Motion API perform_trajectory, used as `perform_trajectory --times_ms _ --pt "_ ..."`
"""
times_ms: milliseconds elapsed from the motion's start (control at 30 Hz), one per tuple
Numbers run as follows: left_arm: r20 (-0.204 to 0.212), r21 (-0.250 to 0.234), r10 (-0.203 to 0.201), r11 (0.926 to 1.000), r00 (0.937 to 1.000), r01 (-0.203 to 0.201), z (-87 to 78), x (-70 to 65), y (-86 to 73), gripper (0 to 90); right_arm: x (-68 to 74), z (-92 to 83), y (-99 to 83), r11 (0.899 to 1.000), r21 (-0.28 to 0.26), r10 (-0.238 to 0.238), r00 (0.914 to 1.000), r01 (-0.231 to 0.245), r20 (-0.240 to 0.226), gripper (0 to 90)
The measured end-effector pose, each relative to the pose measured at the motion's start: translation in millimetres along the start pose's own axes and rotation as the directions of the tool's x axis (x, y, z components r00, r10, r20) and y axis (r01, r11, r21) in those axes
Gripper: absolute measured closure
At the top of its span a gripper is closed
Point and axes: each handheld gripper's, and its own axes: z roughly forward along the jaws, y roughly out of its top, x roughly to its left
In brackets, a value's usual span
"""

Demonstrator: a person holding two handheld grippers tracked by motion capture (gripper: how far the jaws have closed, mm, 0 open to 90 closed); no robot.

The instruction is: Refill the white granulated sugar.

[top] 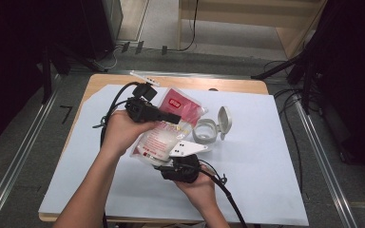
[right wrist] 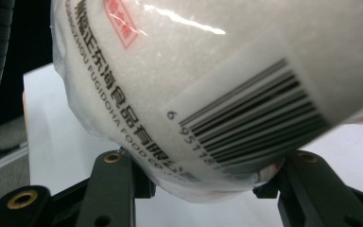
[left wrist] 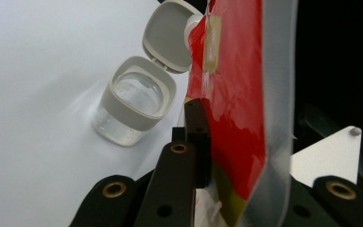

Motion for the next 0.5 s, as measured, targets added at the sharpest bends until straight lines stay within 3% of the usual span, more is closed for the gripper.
perform_trajectory --times_ms 133,267,333,500 --pt "-0.011 0.013 0.01 0.9999 0.9999 -0.01 7.0 -0.3 -1.0 90.0 1.3 2.2 -4.2 0.999 -0.015 0.037 0.9992 -0.036 0.015 55.8" --pt "-0.009 0.051 0.018 0.9986 0.9998 -0.017 11.3 2.8 -1.3 86.3 3.8 0.2 -9.1 0.999 -0.014 0.043 0.999 -0.043 -0.011 59.4" --pt "0.001 0.063 0.04 0.9972 0.9992 -0.04 13.0 4.1 -2.0 84.5 3.4 -1.3 -12.4 0.997 -0.02 0.073 0.9965 -0.074 -0.04 59.5" --pt "0.008 0.09 0.066 0.9937 0.9978 -0.067 17.8 1.2 -3.5 80.2 3.5 -1.3 -15.8 0.993 -0.038 0.11 0.9922 -0.112 -0.059 59.6"
